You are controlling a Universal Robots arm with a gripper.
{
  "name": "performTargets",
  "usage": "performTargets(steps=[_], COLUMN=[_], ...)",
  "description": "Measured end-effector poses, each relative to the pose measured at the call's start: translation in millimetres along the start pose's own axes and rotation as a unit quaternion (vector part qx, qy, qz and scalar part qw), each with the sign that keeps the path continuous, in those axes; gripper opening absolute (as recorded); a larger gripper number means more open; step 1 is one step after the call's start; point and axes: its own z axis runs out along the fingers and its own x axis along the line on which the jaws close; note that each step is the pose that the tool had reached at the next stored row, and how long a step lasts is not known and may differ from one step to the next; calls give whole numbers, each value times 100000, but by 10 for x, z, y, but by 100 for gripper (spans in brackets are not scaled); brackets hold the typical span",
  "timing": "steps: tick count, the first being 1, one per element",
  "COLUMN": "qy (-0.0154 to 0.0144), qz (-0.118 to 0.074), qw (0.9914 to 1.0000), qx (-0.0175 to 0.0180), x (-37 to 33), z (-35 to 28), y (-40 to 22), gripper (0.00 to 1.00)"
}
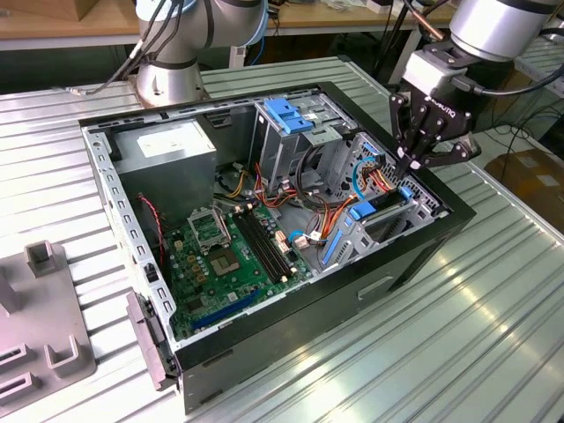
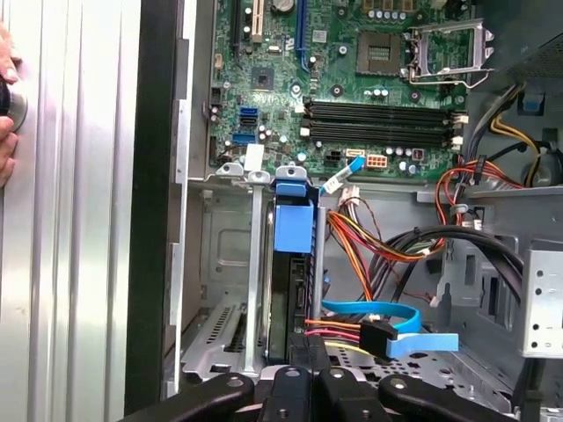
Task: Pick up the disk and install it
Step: 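Insert the second disk wire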
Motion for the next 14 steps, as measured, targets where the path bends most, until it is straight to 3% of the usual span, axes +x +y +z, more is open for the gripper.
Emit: performTargets(steps=[5,11,13,14], qy=[-4,-4,286,598], qz=[-26,-167,-197,-210], qw=[100000,100000,99999,99998], qx=[-47,-110,-130,-154], x=[0,-40,-92,-129], z=[-17,-17,-27,-33], y=[6,118,118,116], gripper=[10,10,10,10])
